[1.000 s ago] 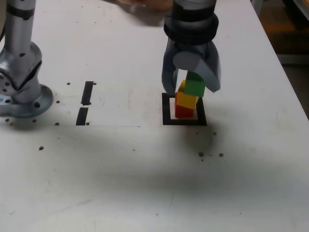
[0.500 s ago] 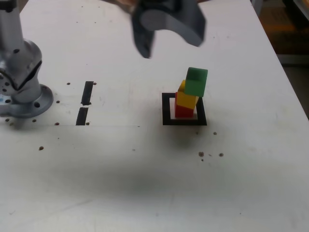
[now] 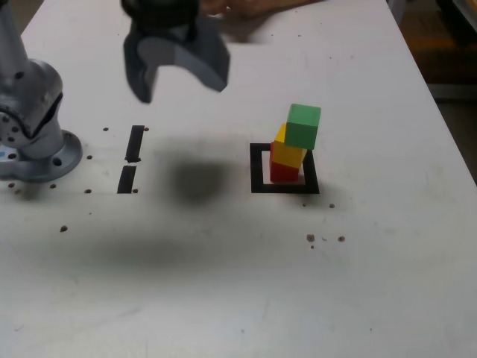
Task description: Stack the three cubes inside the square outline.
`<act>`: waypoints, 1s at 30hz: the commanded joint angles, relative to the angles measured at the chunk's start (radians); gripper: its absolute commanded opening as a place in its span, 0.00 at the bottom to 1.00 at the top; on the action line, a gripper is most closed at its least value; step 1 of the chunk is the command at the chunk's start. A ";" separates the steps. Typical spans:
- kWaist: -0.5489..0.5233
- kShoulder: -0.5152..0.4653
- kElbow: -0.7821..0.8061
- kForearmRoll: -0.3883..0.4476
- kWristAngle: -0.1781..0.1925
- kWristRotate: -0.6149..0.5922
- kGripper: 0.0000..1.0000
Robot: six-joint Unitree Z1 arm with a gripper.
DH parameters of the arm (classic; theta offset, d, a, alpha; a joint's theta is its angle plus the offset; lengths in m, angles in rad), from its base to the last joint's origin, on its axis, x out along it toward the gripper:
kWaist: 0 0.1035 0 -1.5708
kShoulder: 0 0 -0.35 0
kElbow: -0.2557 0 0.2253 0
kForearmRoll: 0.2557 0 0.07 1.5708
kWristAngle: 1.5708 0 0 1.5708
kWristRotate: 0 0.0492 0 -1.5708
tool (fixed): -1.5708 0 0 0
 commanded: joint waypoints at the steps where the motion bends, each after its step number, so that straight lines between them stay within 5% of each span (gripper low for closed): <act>1: 0.009 -0.008 0.032 -0.033 -0.012 0.005 0.99; 8: 0.043 0.016 0.203 -0.266 -0.077 0.034 0.99; 15: 0.048 0.079 0.279 -0.391 -0.103 0.043 0.99; 30: 0.049 0.083 0.359 -0.500 -0.110 0.043 0.99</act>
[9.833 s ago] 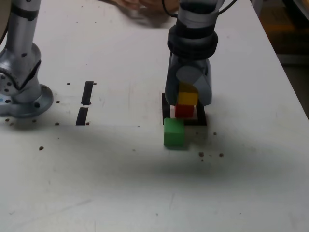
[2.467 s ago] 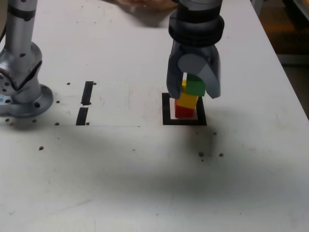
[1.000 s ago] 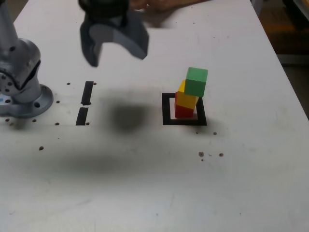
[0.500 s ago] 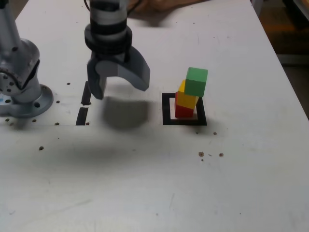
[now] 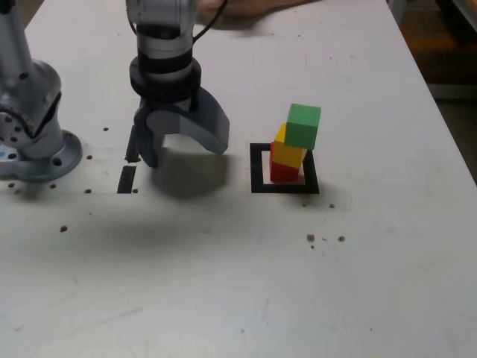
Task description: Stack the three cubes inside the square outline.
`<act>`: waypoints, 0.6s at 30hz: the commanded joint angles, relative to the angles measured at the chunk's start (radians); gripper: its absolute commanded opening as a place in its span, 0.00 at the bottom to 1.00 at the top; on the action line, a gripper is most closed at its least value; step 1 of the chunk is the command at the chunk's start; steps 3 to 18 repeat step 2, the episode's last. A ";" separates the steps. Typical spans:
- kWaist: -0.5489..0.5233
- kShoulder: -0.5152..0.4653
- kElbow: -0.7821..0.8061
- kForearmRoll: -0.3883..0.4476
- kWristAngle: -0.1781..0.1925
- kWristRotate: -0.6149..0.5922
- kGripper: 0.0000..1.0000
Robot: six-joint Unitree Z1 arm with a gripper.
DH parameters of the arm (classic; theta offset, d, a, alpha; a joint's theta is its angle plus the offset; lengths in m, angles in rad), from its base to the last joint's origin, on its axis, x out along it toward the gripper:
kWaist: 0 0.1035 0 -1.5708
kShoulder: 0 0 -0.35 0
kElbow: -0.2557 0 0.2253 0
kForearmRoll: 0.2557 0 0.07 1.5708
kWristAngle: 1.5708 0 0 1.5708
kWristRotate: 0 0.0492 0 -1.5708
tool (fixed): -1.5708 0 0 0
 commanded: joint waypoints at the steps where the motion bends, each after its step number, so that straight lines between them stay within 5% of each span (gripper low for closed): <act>1: 0.002 -0.002 0.002 -0.001 0.000 0.001 0.99; 18: 0.002 -0.004 0.003 0.000 0.000 0.001 0.99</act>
